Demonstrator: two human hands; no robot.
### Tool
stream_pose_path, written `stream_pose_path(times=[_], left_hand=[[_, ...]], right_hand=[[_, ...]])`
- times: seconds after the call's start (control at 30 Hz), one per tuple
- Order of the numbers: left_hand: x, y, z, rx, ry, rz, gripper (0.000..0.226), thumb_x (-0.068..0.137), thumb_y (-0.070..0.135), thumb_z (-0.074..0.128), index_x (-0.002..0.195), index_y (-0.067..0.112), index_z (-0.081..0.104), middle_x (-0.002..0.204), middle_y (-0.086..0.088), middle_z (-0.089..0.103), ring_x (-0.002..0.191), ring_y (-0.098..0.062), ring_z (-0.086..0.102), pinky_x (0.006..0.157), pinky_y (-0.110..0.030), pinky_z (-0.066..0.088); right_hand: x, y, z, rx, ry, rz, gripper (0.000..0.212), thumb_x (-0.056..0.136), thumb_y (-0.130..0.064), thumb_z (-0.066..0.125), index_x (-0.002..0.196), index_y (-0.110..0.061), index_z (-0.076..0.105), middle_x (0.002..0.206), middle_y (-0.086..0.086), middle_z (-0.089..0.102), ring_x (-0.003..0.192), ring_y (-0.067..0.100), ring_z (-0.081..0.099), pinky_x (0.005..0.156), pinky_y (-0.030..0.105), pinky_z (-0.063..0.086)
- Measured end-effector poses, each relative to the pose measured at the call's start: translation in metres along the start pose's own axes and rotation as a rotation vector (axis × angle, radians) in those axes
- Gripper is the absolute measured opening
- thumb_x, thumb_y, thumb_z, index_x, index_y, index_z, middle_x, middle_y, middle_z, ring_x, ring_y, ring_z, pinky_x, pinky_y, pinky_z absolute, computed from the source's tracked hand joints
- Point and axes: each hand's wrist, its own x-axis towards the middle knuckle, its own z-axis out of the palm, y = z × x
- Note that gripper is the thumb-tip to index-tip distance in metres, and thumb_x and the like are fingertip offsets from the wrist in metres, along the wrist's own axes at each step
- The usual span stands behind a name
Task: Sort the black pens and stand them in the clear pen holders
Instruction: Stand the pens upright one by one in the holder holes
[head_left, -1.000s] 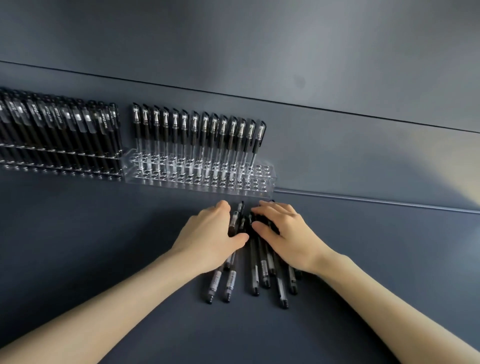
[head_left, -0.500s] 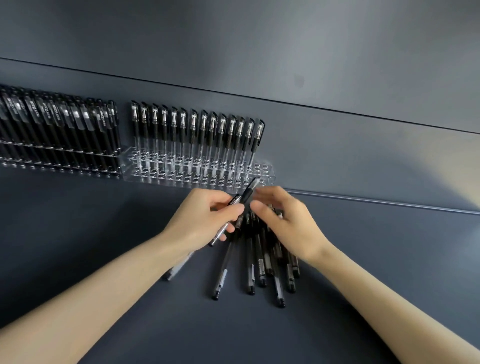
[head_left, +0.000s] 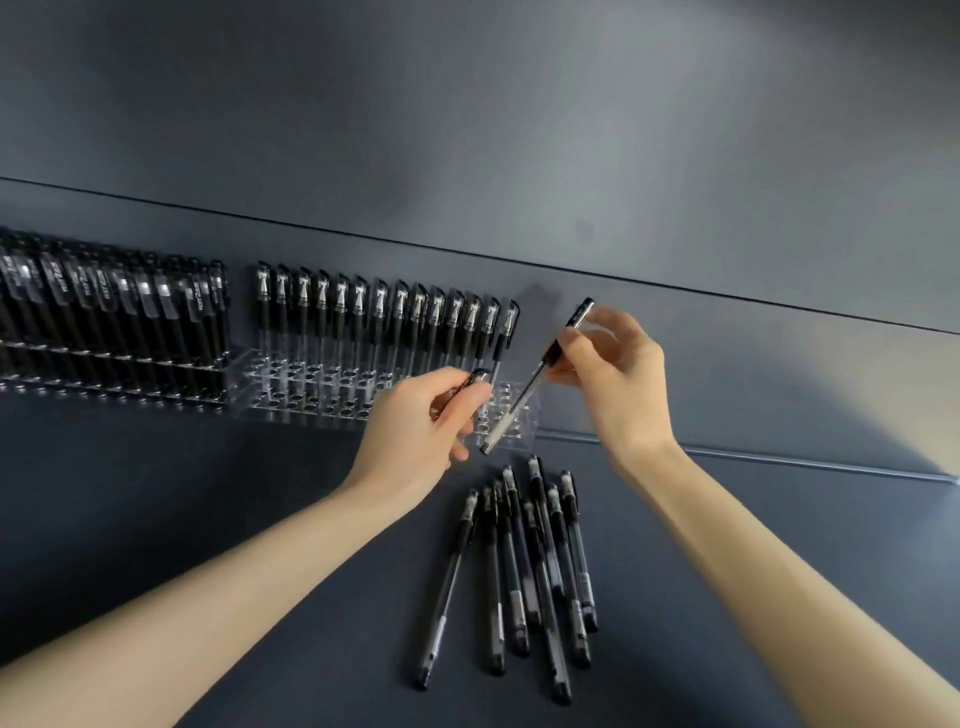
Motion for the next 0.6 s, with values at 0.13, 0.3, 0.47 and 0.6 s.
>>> stream_pose_path(times=[0.13, 0.3, 0.47, 0.6], left_hand=[[0.019, -0.006, -0.002, 0.099, 0.071, 0.008, 0.034, 0.098, 0.028, 0.046, 0.081, 0.001, 0.057, 0.063, -0.016, 0.052, 0.045, -0.009, 0.035, 0.045, -0.019, 0.028], [0.027, -0.022, -0.003, 0.044, 0.055, 0.007, 0.022, 0.099, 0.02, 0.044, 0.107, 0.006, 0.058, 0.069, -0.005, 0.06, 0.046, -0.009, 0.04, 0.047, -0.027, 0.037], [0.026, -0.032, -0.003, 0.088, 0.086, 0.067, 0.019, 0.099, 0.024, 0.043, 0.109, 0.016, 0.057, 0.067, -0.003, 0.06, 0.046, -0.001, 0.044, 0.047, -0.016, 0.033], [0.023, -0.036, 0.0, 0.1, 0.082, 0.051, 0.022, 0.099, 0.021, 0.044, 0.093, 0.005, 0.059, 0.069, -0.005, 0.061, 0.046, 0.002, 0.045, 0.046, -0.014, 0.033]], right_hand=[[0.022, 0.004, 0.0, -0.12, 0.053, -0.054, 0.042, 0.07, -0.017, 0.059, 0.108, -0.028, 0.045, 0.074, 0.014, 0.067, 0.073, 0.036, 0.063, 0.079, 0.055, 0.053], [0.044, 0.015, 0.004, -0.17, 0.061, -0.158, 0.038, 0.086, -0.003, 0.055, 0.112, -0.029, 0.046, 0.08, 0.014, 0.064, 0.075, 0.026, 0.067, 0.083, 0.052, 0.052], [0.054, 0.029, 0.008, -0.251, 0.047, -0.293, 0.042, 0.093, -0.001, 0.05, 0.131, -0.018, 0.045, 0.085, -0.004, 0.055, 0.079, 0.025, 0.066, 0.082, 0.046, 0.055], [0.058, 0.036, 0.011, -0.28, 0.009, -0.333, 0.045, 0.093, 0.001, 0.05, 0.134, -0.017, 0.046, 0.084, -0.012, 0.049, 0.082, 0.029, 0.064, 0.083, 0.032, 0.056]])
